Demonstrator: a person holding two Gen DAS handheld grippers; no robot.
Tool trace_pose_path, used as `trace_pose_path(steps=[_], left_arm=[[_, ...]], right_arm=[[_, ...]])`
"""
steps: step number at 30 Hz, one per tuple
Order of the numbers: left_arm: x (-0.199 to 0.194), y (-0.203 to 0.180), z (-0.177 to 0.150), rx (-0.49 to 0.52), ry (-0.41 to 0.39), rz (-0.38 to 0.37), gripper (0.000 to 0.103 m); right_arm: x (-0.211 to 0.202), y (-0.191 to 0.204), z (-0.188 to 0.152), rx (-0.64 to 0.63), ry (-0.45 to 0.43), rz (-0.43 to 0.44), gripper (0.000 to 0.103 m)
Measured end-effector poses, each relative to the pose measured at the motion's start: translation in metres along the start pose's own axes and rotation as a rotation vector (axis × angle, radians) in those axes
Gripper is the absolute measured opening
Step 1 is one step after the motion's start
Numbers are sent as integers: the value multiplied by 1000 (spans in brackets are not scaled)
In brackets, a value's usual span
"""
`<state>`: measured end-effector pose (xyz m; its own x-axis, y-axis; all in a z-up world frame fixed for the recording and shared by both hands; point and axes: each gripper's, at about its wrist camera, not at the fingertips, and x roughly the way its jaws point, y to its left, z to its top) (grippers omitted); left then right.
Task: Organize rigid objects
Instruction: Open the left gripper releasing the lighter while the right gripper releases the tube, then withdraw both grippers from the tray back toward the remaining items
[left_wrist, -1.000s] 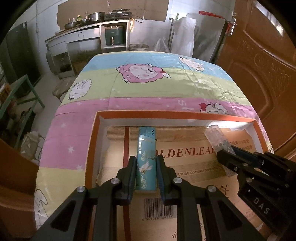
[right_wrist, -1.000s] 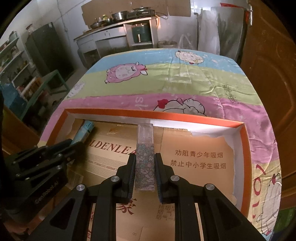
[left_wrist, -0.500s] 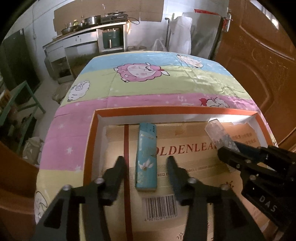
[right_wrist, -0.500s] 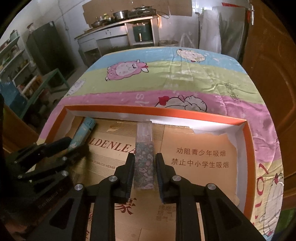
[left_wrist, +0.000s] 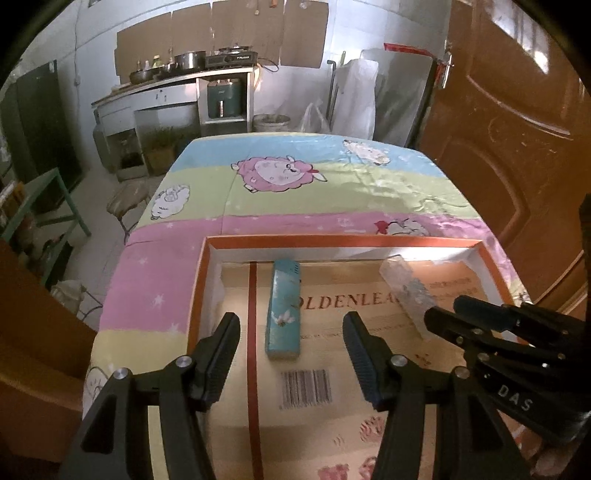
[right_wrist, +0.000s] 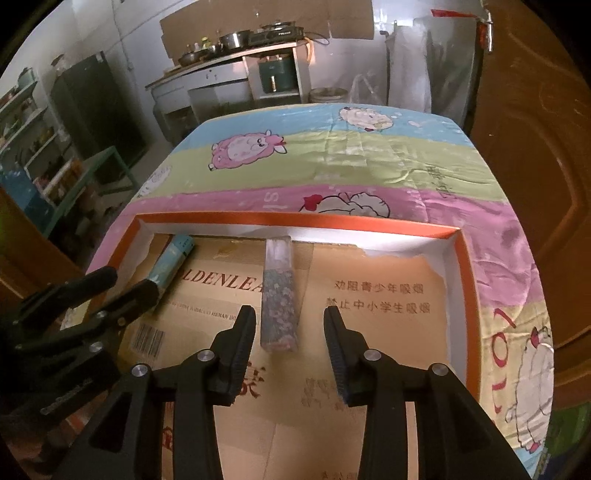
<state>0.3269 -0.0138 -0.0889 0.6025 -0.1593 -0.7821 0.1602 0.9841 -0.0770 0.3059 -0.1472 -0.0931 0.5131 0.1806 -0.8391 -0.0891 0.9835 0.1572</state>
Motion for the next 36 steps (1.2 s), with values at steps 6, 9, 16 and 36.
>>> trace_pose_path(steps=[6, 9, 16, 36], left_arm=[[-28, -1, -6, -10, -44, -10, 58], [-45, -1, -11, -19, -67, -14, 58], [-81, -4, -26, -10, -111, -21, 58], [-172, -11, -85, 14, -220, -9, 58]], right_arm=[[-22, 3, -11, 0, -24, -3, 40], [-39, 7, -19, -7, -45, -8, 40], [-80, 15, -42, -2, -96, -11, 40], [-174, 43, -113, -35, -205, -27, 40]])
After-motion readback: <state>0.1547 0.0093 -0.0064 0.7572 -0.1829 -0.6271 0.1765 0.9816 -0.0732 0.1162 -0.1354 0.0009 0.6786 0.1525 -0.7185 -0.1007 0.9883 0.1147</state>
